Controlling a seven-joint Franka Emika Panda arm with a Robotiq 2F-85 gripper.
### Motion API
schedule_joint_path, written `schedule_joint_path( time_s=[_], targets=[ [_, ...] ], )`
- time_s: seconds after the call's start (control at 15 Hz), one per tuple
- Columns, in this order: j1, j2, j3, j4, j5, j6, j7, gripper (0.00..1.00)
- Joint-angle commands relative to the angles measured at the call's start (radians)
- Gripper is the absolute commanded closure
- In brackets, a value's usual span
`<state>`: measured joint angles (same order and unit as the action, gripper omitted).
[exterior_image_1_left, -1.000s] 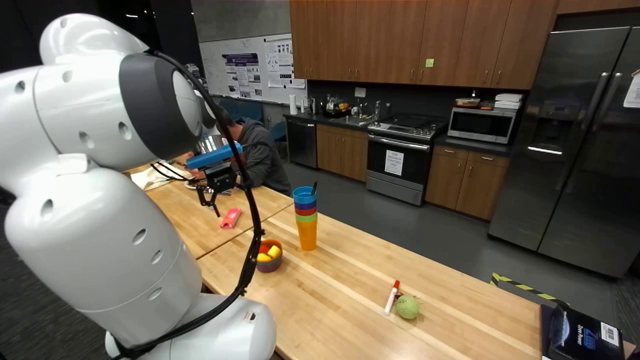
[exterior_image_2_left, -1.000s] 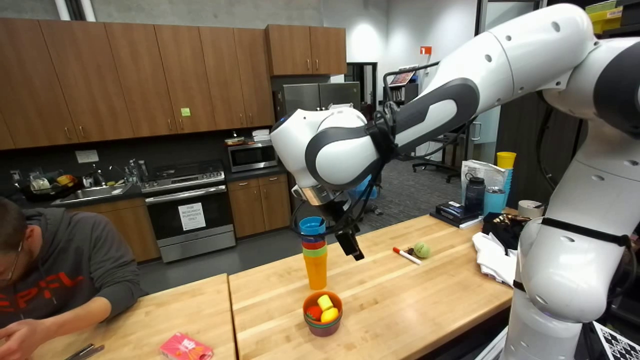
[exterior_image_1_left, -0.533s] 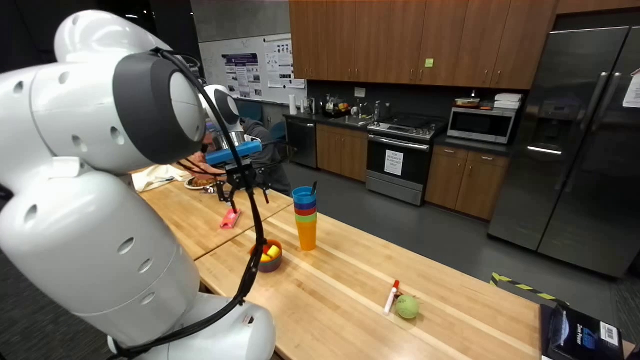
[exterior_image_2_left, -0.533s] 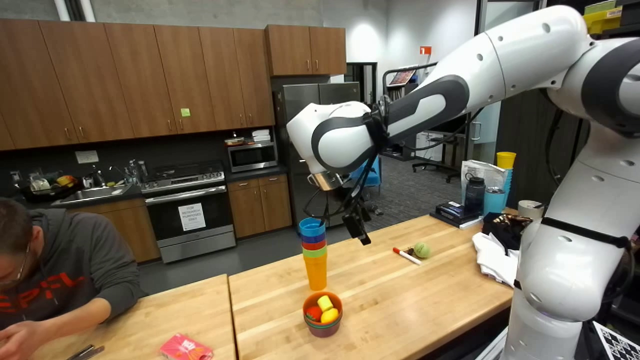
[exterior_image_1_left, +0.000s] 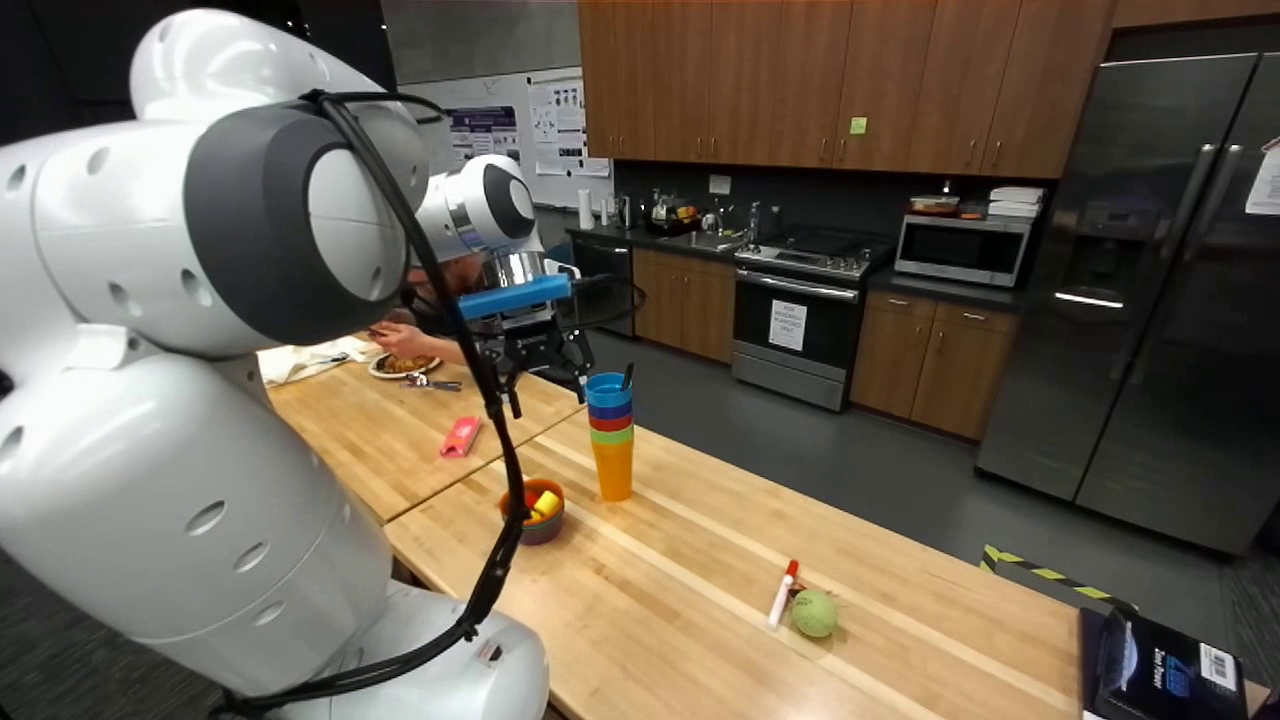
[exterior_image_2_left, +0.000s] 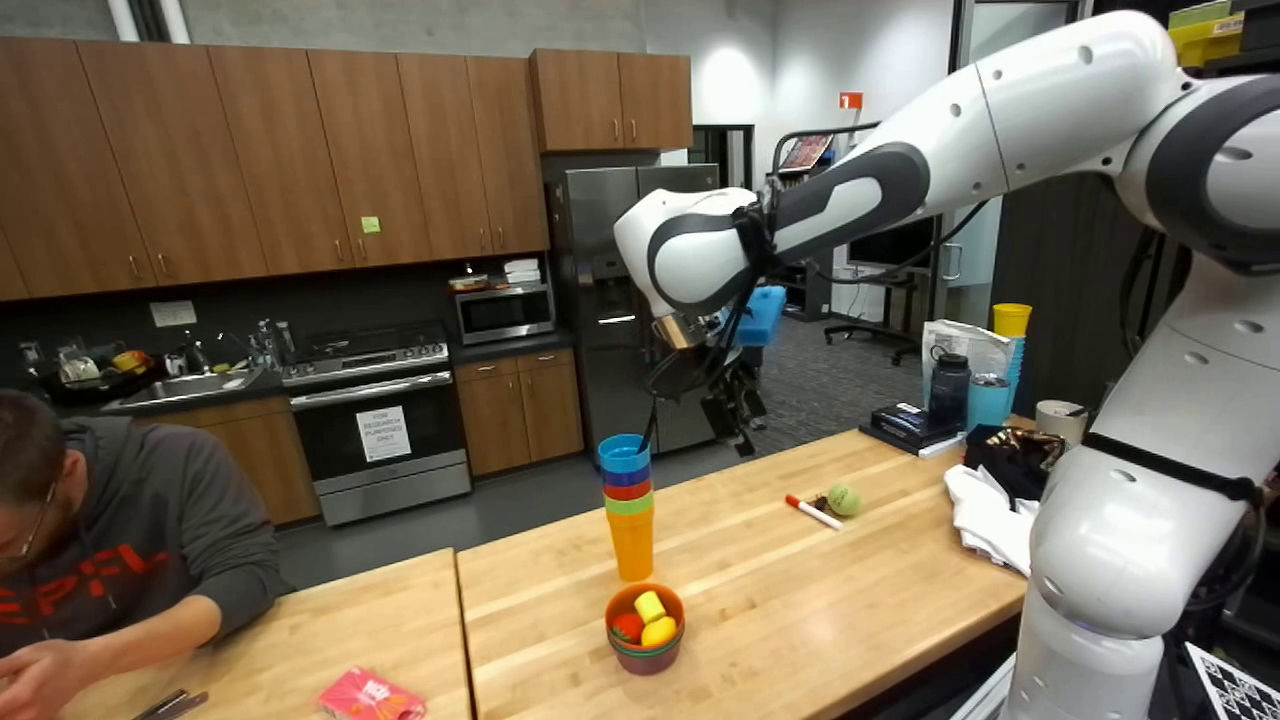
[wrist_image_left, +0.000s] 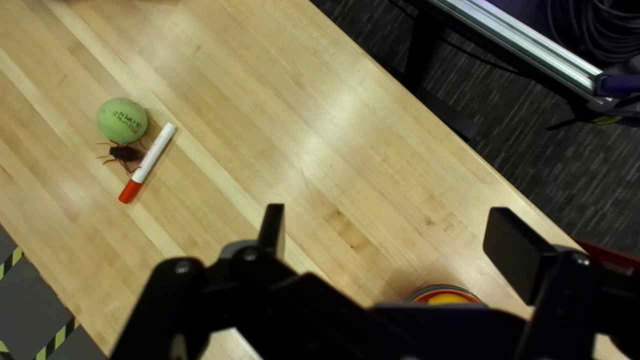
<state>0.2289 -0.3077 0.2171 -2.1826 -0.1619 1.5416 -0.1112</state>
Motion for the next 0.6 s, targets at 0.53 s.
schedule_joint_path(
  time_s=[0.53],
  targets=[
    [-0.009, -0.004, -0.004, 0.002, -0.006, 0.002, 0.022, 0.00]
  ],
)
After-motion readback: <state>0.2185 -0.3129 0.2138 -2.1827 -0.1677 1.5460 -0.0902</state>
